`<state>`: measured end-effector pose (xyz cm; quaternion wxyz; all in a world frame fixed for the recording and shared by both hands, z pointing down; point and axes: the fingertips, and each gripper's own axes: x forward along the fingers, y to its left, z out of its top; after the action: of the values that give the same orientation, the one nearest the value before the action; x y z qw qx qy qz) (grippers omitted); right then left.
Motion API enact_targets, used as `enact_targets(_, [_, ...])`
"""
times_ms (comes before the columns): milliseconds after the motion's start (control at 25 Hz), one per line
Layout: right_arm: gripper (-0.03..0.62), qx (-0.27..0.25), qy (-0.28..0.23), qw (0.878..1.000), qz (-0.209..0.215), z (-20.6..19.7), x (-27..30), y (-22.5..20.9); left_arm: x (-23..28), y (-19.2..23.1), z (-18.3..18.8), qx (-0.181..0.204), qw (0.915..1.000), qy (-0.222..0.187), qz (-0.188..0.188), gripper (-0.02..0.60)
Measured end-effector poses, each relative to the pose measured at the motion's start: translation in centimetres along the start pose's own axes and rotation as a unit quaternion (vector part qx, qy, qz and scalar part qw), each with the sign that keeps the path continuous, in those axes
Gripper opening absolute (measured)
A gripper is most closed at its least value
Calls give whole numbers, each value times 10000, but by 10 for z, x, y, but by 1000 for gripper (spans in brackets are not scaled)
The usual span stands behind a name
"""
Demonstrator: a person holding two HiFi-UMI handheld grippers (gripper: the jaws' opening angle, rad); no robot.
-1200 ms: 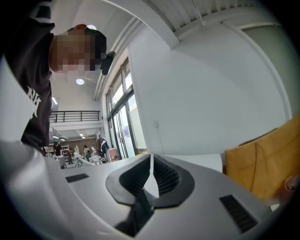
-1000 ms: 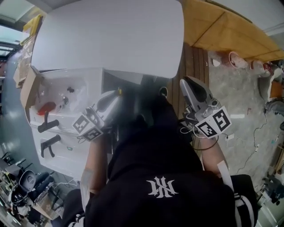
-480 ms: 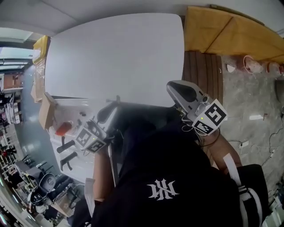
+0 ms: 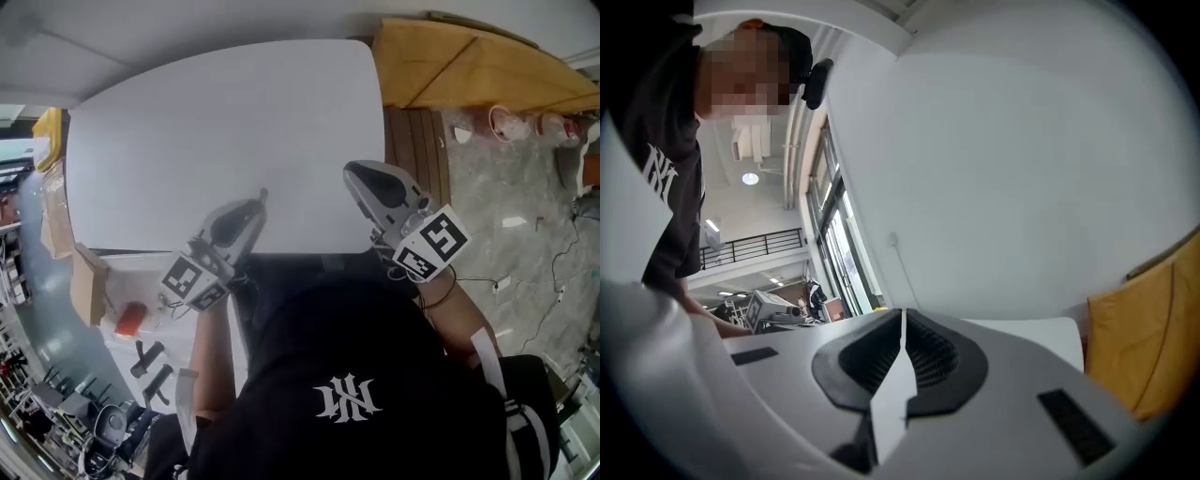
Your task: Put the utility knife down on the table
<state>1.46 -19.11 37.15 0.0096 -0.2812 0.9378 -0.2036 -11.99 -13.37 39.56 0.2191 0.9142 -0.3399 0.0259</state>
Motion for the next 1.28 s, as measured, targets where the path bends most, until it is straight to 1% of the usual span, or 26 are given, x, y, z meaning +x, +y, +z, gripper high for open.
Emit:
enact_targets(120, [6,-146,230,9994,-218,-4,30,-4,17,29,1,-99,9996,74,-253,60])
enact_targets(240, [6,-293,506,9973,-445,-18,73,-20,32,74,-7,-184,9991,264,-270,60])
enact_targets(320, [6,-263,633,9960,-579,-36,89,-42,49,101,-21,7,9982,587,-126,60])
enact_targets(400, [6,-127,690,9959,-578,-53,95,-62,66,125,-36,330,9947,967,110,60])
enact_targets(480, [6,50,668,9966,-476,-68,101,-77,78,147,-49,621,9884,1340,358,60])
enact_targets(520, [6,152,629,9970,-418,-75,104,-84,82,157,-54,771,9838,1552,466,60])
enact_targets(600, [6,357,539,9975,-299,-89,116,-97,87,177,-65,1062,9717,2018,619,60])
enact_targets(680, [6,425,488,9978,-123,-100,130,-107,92,194,-75,1246,9607,2375,715,60])
enact_targets(800, [6,373,524,9979,53,-118,151,-115,99,214,-86,1358,9520,2614,833,60])
enact_targets(880, [6,275,701,9972,2,-134,164,-122,107,226,-94,1491,9464,2740,841,60])
enact_targets(1000, [6,-342,935,9947,-238,-152,177,-133,120,236,-107,1677,9381,2909,852,60])
enact_targets(1080, [6,-568,1061,9924,-272,-159,179,-135,126,241,-115,1658,9372,2937,890,60])
enact_targets(1120, [6,-558,1051,9926,-226,-159,179,-135,128,242,-118,1655,9364,2960,908,60])
enact_targets(1280, [6,-465,867,9951,-82,-150,177,-131,131,246,-129,1806,9257,3168,1002,60])
